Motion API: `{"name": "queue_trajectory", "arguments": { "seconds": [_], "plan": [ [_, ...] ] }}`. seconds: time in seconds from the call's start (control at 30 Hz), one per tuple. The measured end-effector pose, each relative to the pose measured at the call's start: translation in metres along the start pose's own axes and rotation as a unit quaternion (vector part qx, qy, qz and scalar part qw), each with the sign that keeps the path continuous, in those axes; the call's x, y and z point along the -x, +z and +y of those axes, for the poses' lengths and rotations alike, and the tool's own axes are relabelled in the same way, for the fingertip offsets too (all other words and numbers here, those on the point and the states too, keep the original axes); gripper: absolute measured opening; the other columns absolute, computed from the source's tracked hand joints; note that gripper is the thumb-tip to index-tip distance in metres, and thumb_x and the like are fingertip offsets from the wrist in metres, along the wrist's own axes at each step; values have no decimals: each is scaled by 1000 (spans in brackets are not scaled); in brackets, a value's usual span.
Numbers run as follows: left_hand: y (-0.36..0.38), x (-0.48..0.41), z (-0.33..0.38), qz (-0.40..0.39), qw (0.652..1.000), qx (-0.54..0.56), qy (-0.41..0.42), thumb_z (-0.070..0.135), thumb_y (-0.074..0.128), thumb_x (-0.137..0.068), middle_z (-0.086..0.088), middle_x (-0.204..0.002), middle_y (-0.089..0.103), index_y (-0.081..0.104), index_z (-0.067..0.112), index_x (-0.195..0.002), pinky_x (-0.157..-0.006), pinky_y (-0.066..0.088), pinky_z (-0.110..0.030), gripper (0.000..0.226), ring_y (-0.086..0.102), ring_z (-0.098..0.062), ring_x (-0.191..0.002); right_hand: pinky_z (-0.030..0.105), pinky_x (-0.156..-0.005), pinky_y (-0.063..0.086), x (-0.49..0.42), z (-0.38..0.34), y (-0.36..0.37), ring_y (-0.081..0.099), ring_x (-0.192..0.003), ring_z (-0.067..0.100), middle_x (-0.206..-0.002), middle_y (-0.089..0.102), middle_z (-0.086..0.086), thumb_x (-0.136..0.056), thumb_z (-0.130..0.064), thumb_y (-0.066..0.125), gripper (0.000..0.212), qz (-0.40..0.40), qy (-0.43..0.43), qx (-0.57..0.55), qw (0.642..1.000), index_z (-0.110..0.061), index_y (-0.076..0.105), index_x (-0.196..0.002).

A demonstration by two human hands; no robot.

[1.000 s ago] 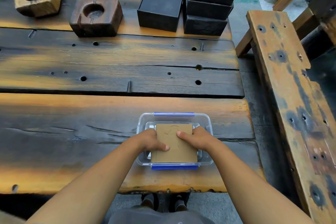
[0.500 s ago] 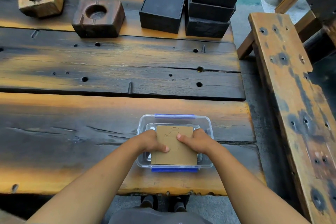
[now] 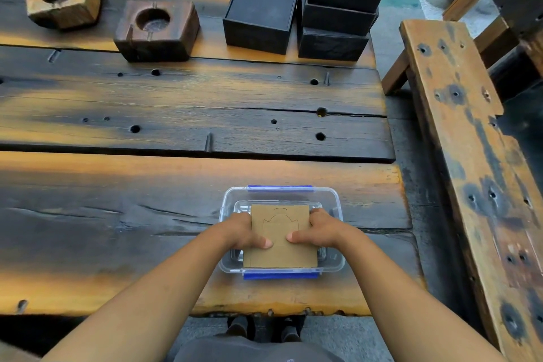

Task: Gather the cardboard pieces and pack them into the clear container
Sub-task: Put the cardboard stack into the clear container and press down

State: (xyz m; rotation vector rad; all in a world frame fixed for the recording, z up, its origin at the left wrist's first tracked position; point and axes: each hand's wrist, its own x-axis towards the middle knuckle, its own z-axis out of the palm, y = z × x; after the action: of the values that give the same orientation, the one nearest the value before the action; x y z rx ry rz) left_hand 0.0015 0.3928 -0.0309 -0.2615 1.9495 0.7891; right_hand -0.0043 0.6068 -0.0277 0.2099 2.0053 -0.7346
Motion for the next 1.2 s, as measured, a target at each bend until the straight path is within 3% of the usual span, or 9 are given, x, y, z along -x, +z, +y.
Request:
{"name": "queue_trajectory", "arguments": {
  "seconds": [0.23, 0.4, 0.57, 0.73, 0.97, 1.2],
  "plan": [
    [3, 0, -1, 13, 1000, -16, -6, 39, 82, -74, -5, -122, 62, 54, 14, -126, -84, 49, -30, 64, 57, -21, -96, 44, -108, 46, 0, 1, 5, 54, -125, 26, -143, 44, 3, -73, -45, 83, 87, 23, 10, 1, 1000, -10, 43, -142],
    [6, -1, 1, 23, 999, -20, -12, 38, 81, -75, -6, -125, 61, 53, 13, -127, -86, 49, -31, 64, 55, -20, -97, 43, -106, 48, -2, 1, 8, 57, -123, 26, -140, 51, 5, -71, -43, 85, 86, 41, 18, -12, 999, -11, 46, -140],
    [7, -1, 2, 32, 999, -13, -26, 38, 83, -73, -6, -125, 63, 55, 13, -127, -95, 50, -36, 66, 60, -25, -110, 42, -102, 51, -1, 0, 7, 61, -117, 26, -131, 61, 6, -70, -42, 86, 81, 40, 24, -20, 999, -12, 49, -136],
    [9, 2, 2, 33, 999, 0, -35, 37, 84, -72, -7, -126, 62, 54, 11, -125, -94, 50, -34, 67, 59, -23, -105, 42, -101, 52, 2, 1, 7, 61, -118, 26, -132, 61, 6, -70, -41, 86, 80, 31, 11, -20, 999, -14, 50, -135],
    [11, 6, -1, 24, 999, 25, -14, 32, 82, -76, -9, -128, 62, 55, 9, -128, -102, 48, -40, 63, 59, -27, -116, 43, -104, 50, 5, -1, 7, 59, -121, 26, -135, 58, 6, -73, -42, 84, 80, 23, 12, -12, 1000, -14, 46, -138],
    [0, 1, 3, 21, 1000, 0, 17, 32, 83, -75, -4, -120, 66, 60, 14, -122, -92, 49, -31, 56, 62, -22, -103, 42, -103, 51, 5, -1, 6, 62, -118, 25, -131, 64, 6, -74, -40, 83, 71, 33, 13, -34, 999, -14, 54, -134]
  ]
}}
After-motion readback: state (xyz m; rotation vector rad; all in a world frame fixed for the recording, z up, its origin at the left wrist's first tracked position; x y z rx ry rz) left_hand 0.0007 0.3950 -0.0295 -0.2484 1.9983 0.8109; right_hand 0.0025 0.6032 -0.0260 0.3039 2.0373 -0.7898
